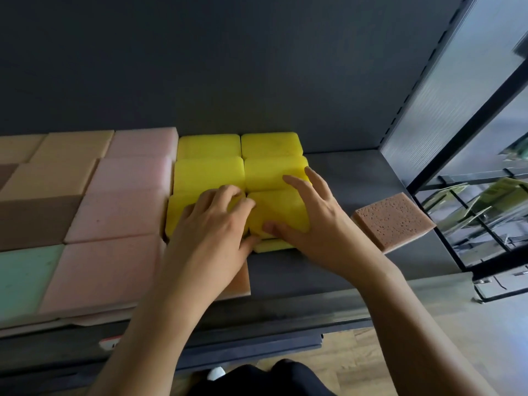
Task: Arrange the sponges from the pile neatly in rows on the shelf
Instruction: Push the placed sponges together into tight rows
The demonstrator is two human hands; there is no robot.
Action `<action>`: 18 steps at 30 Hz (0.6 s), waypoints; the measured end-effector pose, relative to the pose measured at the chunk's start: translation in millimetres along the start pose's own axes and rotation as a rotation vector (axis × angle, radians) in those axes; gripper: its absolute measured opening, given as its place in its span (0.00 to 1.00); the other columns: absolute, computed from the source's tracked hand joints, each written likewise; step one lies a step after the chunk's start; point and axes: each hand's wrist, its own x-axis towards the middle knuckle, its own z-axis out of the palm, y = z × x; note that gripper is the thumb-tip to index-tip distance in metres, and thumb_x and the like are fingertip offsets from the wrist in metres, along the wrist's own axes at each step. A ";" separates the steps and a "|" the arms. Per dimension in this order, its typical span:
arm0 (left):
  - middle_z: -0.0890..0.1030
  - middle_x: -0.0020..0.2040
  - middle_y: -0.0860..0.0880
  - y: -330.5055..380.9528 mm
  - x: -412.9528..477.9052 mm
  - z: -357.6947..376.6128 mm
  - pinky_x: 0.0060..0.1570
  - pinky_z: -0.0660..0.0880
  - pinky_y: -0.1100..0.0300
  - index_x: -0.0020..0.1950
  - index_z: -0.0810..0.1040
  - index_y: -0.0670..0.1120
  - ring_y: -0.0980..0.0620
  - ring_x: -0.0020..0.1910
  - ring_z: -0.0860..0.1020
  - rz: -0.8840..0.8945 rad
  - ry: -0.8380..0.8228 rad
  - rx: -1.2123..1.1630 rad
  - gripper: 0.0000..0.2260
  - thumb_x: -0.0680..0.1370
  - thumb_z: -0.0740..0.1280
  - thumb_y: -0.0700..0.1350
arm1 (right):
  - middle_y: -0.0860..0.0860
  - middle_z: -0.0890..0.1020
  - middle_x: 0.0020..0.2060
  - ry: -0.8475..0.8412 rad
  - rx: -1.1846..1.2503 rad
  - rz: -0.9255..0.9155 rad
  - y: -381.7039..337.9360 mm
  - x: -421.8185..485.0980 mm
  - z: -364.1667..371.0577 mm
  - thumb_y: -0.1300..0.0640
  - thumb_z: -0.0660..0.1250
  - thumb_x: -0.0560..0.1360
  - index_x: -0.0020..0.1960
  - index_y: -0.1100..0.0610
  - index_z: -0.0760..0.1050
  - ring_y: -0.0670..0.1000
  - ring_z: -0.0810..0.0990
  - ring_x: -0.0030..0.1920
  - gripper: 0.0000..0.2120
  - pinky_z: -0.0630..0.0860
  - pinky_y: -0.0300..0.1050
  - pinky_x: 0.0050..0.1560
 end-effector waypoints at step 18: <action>0.75 0.64 0.51 0.0 -2.6 -6.0 0.53 0.75 0.52 0.67 0.73 0.48 0.47 0.61 0.74 -0.021 -0.005 -0.047 0.26 0.71 0.74 0.50 | 0.50 0.72 0.65 0.170 -0.422 -0.307 1.1 -8.1 8.5 0.54 0.79 0.66 0.68 0.47 0.70 0.59 0.68 0.65 0.33 0.74 0.56 0.58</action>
